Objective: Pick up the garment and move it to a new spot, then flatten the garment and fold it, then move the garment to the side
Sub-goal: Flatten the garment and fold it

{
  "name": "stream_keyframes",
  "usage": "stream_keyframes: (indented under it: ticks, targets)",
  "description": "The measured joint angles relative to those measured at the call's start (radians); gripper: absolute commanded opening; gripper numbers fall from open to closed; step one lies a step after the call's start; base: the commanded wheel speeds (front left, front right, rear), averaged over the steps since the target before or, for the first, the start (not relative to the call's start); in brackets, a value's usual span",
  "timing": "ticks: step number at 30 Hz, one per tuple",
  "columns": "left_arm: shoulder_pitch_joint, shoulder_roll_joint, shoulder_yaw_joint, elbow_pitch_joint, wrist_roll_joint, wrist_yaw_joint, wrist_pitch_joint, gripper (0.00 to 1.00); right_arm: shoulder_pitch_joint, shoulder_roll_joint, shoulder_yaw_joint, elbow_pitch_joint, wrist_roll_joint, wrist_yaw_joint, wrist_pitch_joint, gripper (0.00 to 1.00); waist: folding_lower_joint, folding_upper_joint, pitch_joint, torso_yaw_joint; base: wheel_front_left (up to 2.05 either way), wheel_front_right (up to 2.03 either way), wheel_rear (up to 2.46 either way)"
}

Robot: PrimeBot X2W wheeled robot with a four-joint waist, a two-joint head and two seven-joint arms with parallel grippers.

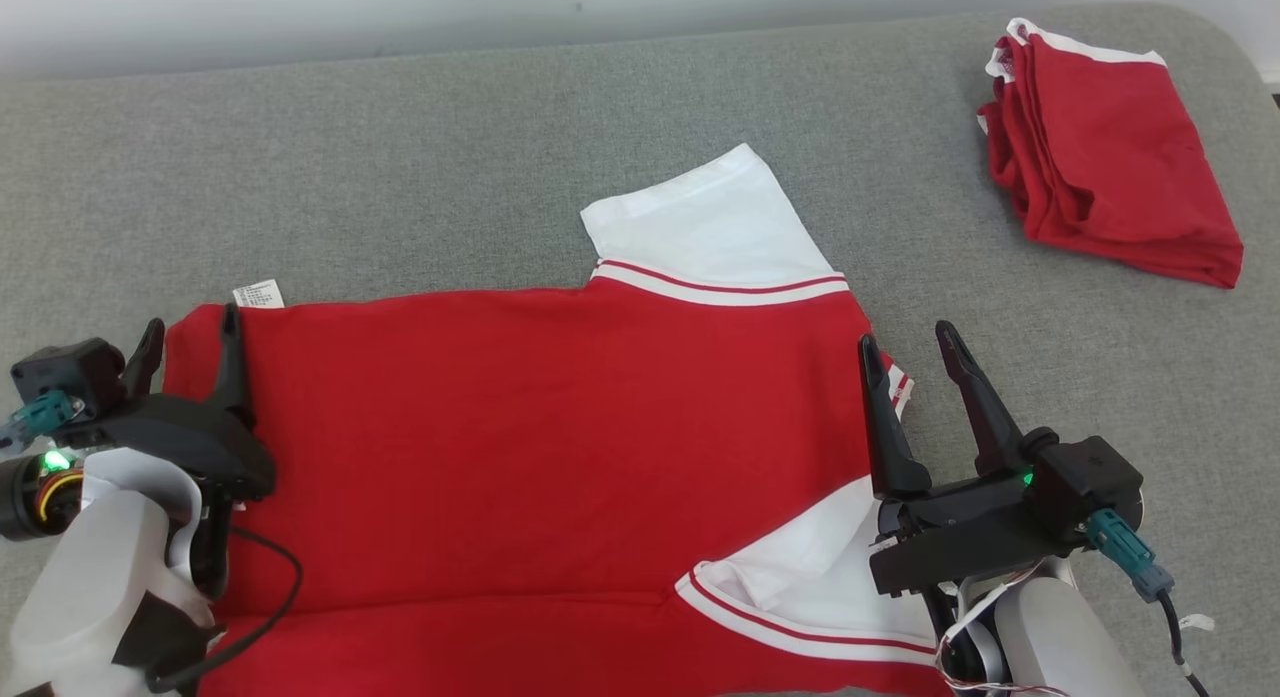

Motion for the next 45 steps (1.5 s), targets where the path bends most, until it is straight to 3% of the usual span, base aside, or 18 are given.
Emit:
stream_keyframes:
  ticks: [12,13,14,15,16,26,30,38,45]
  targets:
    - [-0.059,0.006,-0.049,0.084,-0.071,0.000,0.000,1.00,-0.015,-0.021,0.010,0.007,-0.009,0.000,0.000,1.00,0.0000,0.0000,0.023,-0.009,0.00,0.00,0.00]
    - [-0.064,0.006,-0.054,0.093,-0.077,0.000,0.000,0.93,-0.019,-0.021,0.010,0.008,-0.009,0.000,0.000,1.00,0.0000,0.0000,0.024,-0.009,0.00,0.00,0.00]
    - [-0.070,0.006,-0.058,0.102,-0.080,0.000,0.000,0.42,-0.021,-0.022,0.009,0.008,-0.009,0.000,0.000,1.00,0.0000,0.0000,0.024,-0.008,0.00,0.00,0.00]
    - [-0.077,0.006,-0.058,0.114,-0.088,0.000,0.000,0.28,-0.022,-0.022,0.009,0.008,-0.010,0.000,0.000,1.00,0.0000,0.0000,0.025,-0.007,0.00,0.00,0.00]
    - [-0.080,0.005,-0.064,0.123,-0.098,0.000,0.000,0.00,-0.022,-0.023,0.008,0.010,-0.012,0.000,0.000,1.00,-0.0001,0.0000,0.026,-0.006,0.00,0.00,0.00]
    - [-0.083,0.014,-0.075,0.033,-0.119,0.000,0.000,0.00,-0.103,-0.039,0.038,0.058,-0.016,0.000,-0.001,1.00,0.0000,0.0000,0.028,0.026,0.00,0.00,0.00]
    - [-0.067,0.007,-0.046,-0.044,-0.109,0.000,0.000,0.00,-0.214,-0.063,0.053,0.182,-0.007,0.000,0.007,1.00,0.0000,0.0000,0.031,0.051,0.00,0.00,0.00]
    - [-0.025,-0.053,-0.017,-0.176,-0.028,0.000,0.000,0.00,-0.536,-0.086,0.039,0.481,0.009,0.000,0.174,1.00,0.0000,0.0000,0.060,0.102,0.00,0.00,0.00]
    - [-0.027,-0.101,-0.025,-0.237,0.015,0.000,0.000,0.00,-0.731,-0.089,0.034,0.716,-0.036,0.000,0.249,1.00,0.0000,-0.0001,0.098,0.149,0.00,0.00,0.00]
